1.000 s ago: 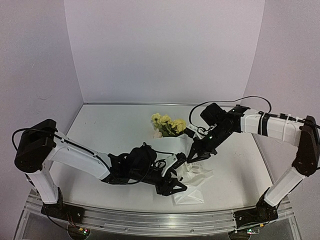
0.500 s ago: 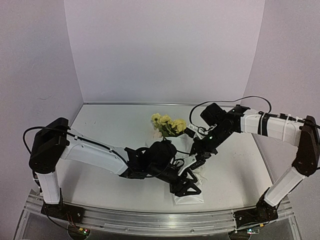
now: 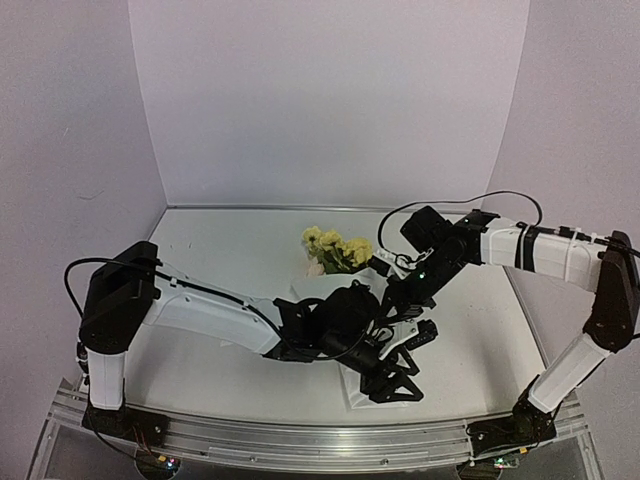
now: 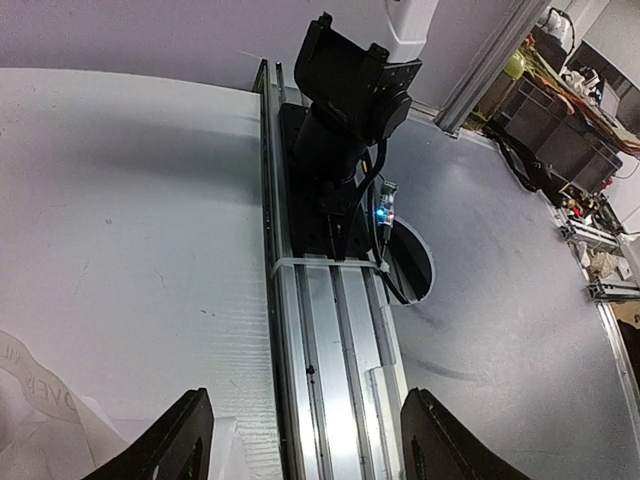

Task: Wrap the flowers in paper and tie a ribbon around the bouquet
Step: Cross the half-tied ribbon over the folded bouquet.

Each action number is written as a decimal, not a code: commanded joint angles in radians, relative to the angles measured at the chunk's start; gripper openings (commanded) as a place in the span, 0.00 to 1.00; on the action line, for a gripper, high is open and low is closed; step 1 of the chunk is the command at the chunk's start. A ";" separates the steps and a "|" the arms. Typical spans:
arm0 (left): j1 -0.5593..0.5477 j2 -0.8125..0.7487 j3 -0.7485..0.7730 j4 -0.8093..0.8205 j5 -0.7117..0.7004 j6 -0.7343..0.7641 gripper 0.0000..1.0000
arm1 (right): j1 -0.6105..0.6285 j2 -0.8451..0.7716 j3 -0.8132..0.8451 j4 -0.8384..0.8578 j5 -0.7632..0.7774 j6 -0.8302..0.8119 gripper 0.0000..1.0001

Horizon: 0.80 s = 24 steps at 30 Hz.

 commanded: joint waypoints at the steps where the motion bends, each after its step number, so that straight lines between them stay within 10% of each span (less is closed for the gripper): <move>1: 0.012 -0.147 -0.090 0.113 -0.054 -0.036 0.65 | 0.005 -0.001 0.041 -0.021 0.001 -0.011 0.00; 11: 0.153 -0.452 -0.376 0.164 -0.207 -0.075 0.55 | 0.009 -0.040 0.027 -0.014 -0.033 0.054 0.00; 24: 0.293 -0.378 -0.332 0.039 -0.032 0.199 0.50 | 0.042 -0.066 0.029 -0.014 -0.069 0.011 0.00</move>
